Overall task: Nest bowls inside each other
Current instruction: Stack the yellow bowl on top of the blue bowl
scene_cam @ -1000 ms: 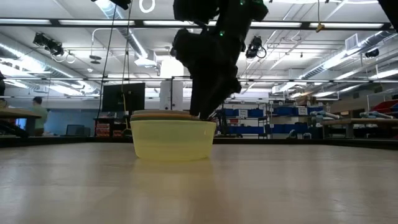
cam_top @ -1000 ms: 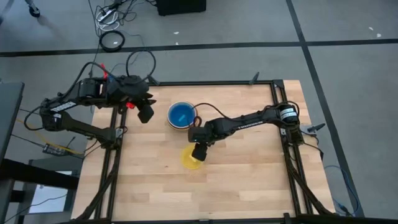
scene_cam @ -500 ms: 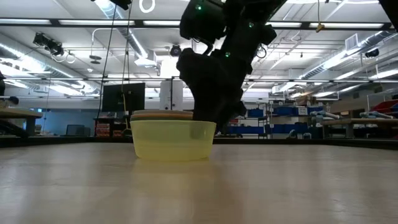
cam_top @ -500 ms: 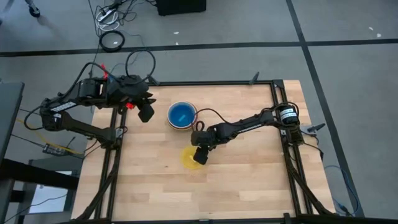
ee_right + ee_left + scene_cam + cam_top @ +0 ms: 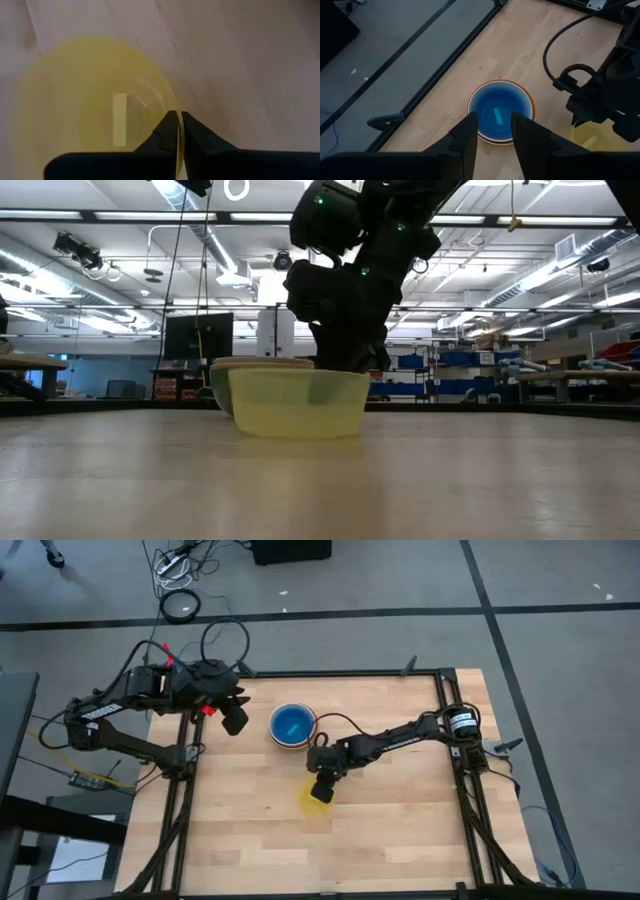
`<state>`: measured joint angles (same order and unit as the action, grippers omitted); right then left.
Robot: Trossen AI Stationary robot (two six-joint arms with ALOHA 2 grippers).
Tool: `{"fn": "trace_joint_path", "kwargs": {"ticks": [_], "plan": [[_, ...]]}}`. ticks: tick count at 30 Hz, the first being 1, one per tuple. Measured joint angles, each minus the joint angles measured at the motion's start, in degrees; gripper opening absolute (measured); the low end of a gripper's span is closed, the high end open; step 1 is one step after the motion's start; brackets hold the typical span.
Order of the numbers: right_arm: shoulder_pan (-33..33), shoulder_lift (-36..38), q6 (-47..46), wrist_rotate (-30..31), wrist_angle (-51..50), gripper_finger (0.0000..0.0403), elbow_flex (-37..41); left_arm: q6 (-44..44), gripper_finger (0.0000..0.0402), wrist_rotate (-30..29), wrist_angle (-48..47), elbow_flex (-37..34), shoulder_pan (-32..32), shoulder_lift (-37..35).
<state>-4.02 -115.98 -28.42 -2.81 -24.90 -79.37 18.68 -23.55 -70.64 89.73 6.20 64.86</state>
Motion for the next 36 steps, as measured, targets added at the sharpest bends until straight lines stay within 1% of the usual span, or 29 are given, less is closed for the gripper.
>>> {"fn": "trace_joint_path", "kwargs": {"ticks": [5, 9, 14, 17, 25, 31, 33, 36], "plan": [[1.2, 0.4, 1.2, -1.0, -0.6, 0.0002, -0.5, 0.0, 0.0127, 0.0, 0.0, 0.0, 0.0, 0.0], [1.8, 2.4, 3.4, -1.7, -0.9, 0.0001, -4.0, 0.0, 0.0127, 0.0, 0.0, 0.0, 0.0, 0.0], [2.6, 4.0, 9.2, 3.4, -0.8, 0.0001, -10.3, 0.0, 0.0127, 0.0, 0.1, 0.0, 0.0, 0.0], [5.5, 3.8, 12.3, 5.7, -0.9, 0.0001, -13.7, 0.0, 0.0127, 0.0, 0.1, 0.0, 0.0, 0.0], [15.2, 3.6, 15.1, 5.6, -0.3, 0.0, -17.3, 0.0, 0.0127, 0.0, 0.0, 0.0, 0.0, 0.0], [20.5, 2.2, 16.6, 4.3, 0.5, 0.0, -17.3, 0.0, 0.0127, 0.0, 0.2, 0.0, 0.0, 0.0], [21.5, 0.7, 16.6, 3.6, 2.6, 0.0, -17.4, 0.0, 0.0127, 0.0, 0.5, 0.0, 0.0, 0.0], [22.1, -1.8, 16.0, 1.4, 2.6, 0.0005, -17.3, 0.3, 0.0127, 0.0, 0.3, 0.0, 0.0, 0.0]]}}
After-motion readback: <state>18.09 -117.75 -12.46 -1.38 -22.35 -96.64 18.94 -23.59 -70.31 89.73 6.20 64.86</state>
